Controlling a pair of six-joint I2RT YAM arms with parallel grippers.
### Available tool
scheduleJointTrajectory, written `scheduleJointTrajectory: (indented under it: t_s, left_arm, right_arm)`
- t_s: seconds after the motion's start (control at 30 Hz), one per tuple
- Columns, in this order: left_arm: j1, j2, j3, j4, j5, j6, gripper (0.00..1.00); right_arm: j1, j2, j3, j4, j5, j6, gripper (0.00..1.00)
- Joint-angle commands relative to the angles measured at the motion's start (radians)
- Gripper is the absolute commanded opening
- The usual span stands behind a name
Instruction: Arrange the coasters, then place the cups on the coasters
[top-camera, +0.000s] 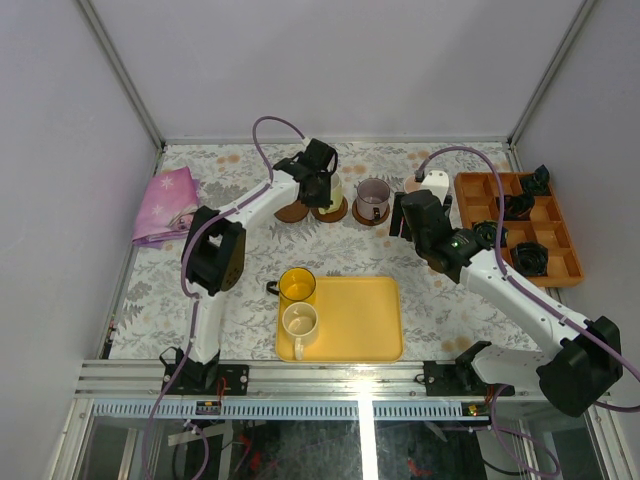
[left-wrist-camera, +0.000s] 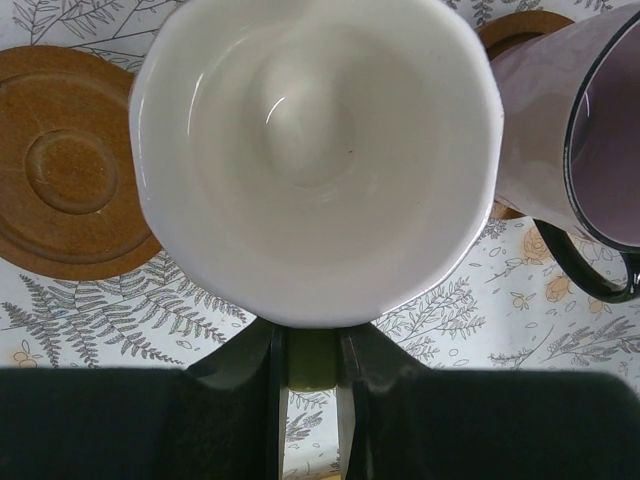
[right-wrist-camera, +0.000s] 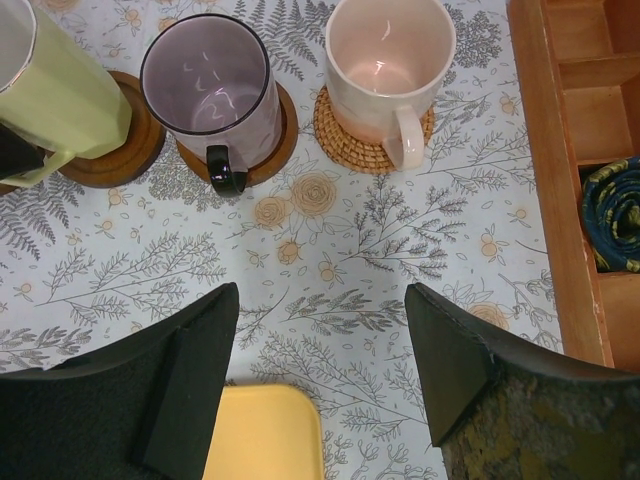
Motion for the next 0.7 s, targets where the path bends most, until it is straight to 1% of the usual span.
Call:
scheduleJointTrajectory:
  t_s: [0.0, 0.13, 0.23, 0.43, 0.47, 0.53, 0.67]
  left_arm:
    - [0.005, 0.001, 0.07, 0.029, 0.025, 0.022, 0.08]
    - [0.005, 0.001, 0.073, 0.013, 0.021, 0.025, 0.08]
    - [0.006, 0.003, 0.077, 0.001, 0.016, 0.026, 0.14]
    - [0.004, 0.001, 0.067, -0.01, -0.015, 0.026, 0.14]
    - [0.004, 0.002, 0.068, -0.011, -0.012, 0.025, 0.16]
    - [0.004, 0.005, 0.068, -0.011, -0.005, 0.026, 0.31]
    - [0.004, 0.006, 0.067, -0.011, -0.002, 0.021, 0.42]
  right_arm:
    - [-0.007, 0.001, 0.013, 0.028, -0.013, 0.006, 0.75]
    - [-0.007, 0.007, 0.015, 0.031, -0.016, 0.002, 0.75]
    - [-0.007, 0.013, 0.015, 0.035, -0.019, -0.001, 0.75]
    - [-0.007, 0.024, 0.018, 0.045, -0.028, -0.008, 0.75]
    - [-0.007, 0.026, 0.02, 0.045, -0.03, -0.009, 0.75]
    - [-0.007, 0.029, 0.022, 0.046, -0.032, -0.012, 0.75]
    - [-0.007, 0.033, 0.025, 0.051, -0.035, -0.018, 0.75]
